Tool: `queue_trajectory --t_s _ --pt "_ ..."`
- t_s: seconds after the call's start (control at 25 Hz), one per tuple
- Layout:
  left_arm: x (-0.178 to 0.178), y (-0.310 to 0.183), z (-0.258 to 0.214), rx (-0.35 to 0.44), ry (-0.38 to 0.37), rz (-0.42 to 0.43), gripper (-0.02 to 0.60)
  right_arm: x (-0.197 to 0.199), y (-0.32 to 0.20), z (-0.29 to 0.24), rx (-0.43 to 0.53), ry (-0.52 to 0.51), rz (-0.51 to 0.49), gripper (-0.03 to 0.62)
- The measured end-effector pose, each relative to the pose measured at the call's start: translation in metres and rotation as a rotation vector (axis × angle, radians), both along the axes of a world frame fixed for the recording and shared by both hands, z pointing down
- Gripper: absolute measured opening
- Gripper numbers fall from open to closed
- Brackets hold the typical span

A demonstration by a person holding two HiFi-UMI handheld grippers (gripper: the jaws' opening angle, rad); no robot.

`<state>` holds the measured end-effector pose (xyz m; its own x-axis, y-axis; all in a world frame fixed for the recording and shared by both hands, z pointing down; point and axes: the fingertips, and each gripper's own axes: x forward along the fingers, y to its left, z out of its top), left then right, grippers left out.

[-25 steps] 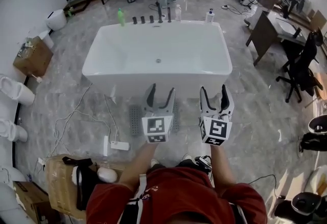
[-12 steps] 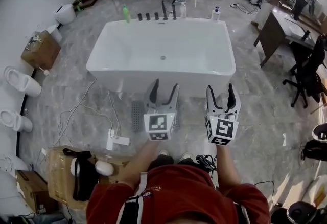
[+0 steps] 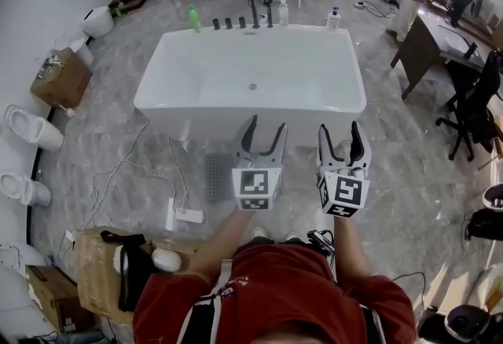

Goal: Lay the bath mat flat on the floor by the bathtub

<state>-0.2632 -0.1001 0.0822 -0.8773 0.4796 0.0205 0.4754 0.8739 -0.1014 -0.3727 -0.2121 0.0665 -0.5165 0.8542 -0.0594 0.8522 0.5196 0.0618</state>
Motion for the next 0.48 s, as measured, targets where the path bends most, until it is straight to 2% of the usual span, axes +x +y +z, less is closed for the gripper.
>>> queue_trajectory --t_s 0.2,0.32,0.48 --pt "-0.001 0.006 -0.006 0.004 -0.023 0.029 0.256 0.009 0.015 -0.001 0.009 -0.002 -0.011 0.308" --pt "0.003 0.012 -0.011 -0.003 -0.064 0.011 0.205 0.01 0.02 -0.002 0.011 -0.007 -0.015 0.304" --pt "0.005 0.019 -0.015 -0.009 -0.076 0.007 0.144 0.014 0.028 -0.005 0.006 -0.011 -0.022 0.227"
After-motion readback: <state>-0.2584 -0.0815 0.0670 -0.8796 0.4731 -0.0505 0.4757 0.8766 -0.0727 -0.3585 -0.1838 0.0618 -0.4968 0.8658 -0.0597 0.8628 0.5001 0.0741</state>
